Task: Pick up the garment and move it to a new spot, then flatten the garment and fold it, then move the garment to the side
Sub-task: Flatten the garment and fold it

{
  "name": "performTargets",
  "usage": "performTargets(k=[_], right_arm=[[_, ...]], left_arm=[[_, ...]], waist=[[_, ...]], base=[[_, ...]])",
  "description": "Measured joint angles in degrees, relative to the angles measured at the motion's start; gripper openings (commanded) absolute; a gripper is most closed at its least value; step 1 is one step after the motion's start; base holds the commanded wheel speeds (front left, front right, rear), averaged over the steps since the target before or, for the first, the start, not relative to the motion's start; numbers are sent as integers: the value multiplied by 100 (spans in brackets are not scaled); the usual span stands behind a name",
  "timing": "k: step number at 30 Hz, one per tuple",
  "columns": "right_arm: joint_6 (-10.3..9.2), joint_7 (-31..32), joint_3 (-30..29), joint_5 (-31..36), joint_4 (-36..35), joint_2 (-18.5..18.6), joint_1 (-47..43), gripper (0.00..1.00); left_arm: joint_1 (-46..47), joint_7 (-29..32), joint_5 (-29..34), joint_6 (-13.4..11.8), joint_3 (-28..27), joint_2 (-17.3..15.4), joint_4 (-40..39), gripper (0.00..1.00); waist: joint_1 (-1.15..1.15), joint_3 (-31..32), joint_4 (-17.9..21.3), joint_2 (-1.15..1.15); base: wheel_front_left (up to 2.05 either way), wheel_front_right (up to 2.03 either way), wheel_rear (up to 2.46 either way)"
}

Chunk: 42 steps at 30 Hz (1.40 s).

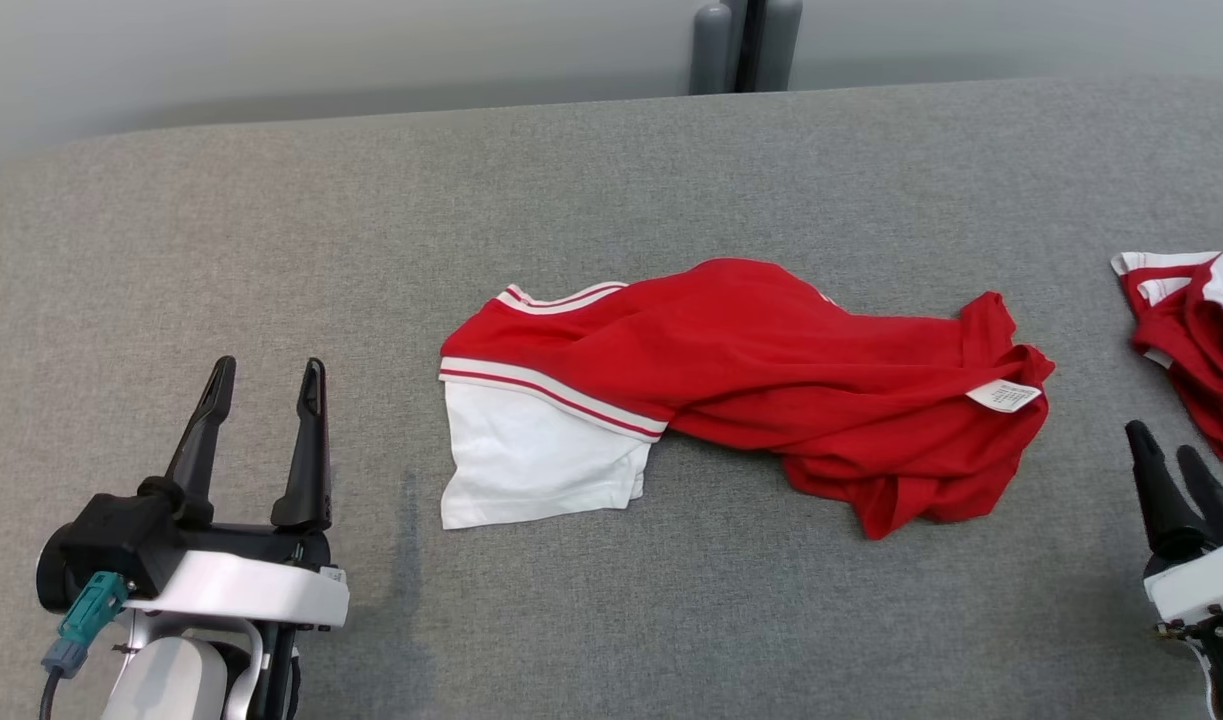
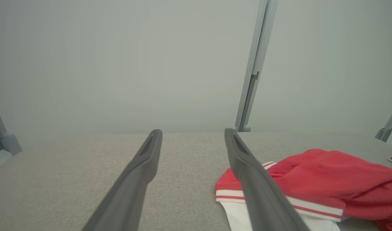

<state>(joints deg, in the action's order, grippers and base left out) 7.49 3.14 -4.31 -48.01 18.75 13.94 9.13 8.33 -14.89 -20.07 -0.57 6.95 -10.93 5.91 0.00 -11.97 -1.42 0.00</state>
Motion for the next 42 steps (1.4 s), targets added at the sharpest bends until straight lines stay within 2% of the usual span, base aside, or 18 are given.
performTargets(k=[4,8,13,19,26,34,42], right_arm=[[0,-505,-255,526,-303,29,-68,100],[0,-777,-394,1362,-758,-58,-55,100],[0,-705,-304,2314,-1510,-254,-46,100],[0,-285,107,3026,-2220,-469,-348,100],[1,-7,236,3197,-2643,-664,-717,100],[1,116,181,3155,-2694,-731,-765,100],[1,553,30,3149,-1886,-454,-360,100]], left_arm=[[-26,0,27,-2,-26,-25,-21,100],[-79,0,31,-9,-33,-48,-33,100],[-129,1,32,-26,-8,-62,-27,100],[-254,27,31,-52,48,-74,-55,100],[-370,83,30,-75,121,-75,-108,100],[-412,131,30,-84,179,-103,-159,100],[-305,123,2,-84,223,-94,-208,100]], waist=[[0,60,101,0],[0,141,162,0],[0,295,184,0],[0,466,175,0],[0,565,151,0],[0,547,108,0],[0,313,45,0]], base=[[0,0,0],[0,0,0],[0,0,0],[0,0,0],[0,0,0],[0,0,0],[0,0,0]])
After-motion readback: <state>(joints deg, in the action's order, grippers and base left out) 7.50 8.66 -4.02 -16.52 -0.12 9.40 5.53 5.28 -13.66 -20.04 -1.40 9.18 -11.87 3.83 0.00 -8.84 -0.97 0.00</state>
